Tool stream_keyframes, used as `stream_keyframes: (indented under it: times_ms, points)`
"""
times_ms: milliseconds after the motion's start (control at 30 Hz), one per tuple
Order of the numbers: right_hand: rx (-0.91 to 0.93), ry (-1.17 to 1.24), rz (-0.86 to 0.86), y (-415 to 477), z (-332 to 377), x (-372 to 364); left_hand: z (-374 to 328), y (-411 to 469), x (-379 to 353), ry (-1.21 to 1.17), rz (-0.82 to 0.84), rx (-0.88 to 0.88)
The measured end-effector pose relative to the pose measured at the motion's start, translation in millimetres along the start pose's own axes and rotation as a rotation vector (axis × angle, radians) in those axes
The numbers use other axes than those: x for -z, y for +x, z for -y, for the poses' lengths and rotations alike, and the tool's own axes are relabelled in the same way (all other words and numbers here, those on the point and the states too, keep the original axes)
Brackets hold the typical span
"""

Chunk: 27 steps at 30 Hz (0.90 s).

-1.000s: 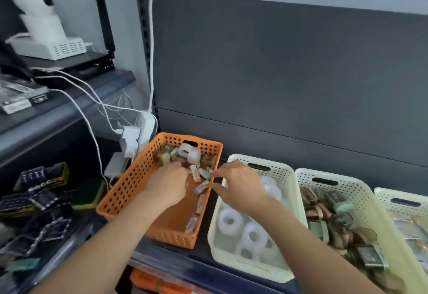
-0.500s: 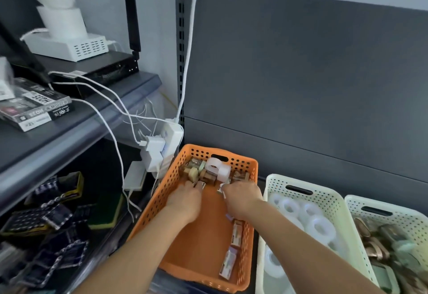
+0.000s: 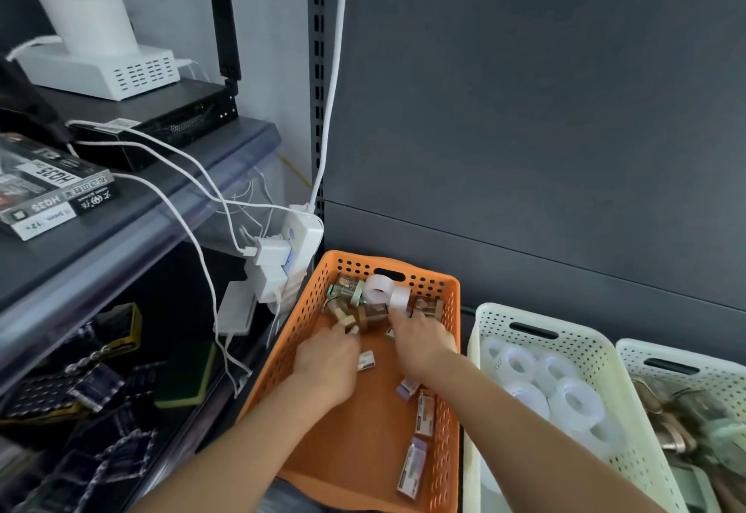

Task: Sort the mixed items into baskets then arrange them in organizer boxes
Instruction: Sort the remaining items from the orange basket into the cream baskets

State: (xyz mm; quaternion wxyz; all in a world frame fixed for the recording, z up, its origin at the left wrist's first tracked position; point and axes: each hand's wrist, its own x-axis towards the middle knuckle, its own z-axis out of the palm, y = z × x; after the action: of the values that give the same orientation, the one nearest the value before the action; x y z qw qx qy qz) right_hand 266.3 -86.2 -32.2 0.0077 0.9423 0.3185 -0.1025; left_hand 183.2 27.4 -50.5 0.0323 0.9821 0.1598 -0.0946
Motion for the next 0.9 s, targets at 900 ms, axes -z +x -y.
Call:
stream_keyframes:
  times_ms: [900]
  points:
    - [0.006, 0.818, -0.367, -109, -83, 39, -88, -55, 50, -1.113, -0.122, -0.071]
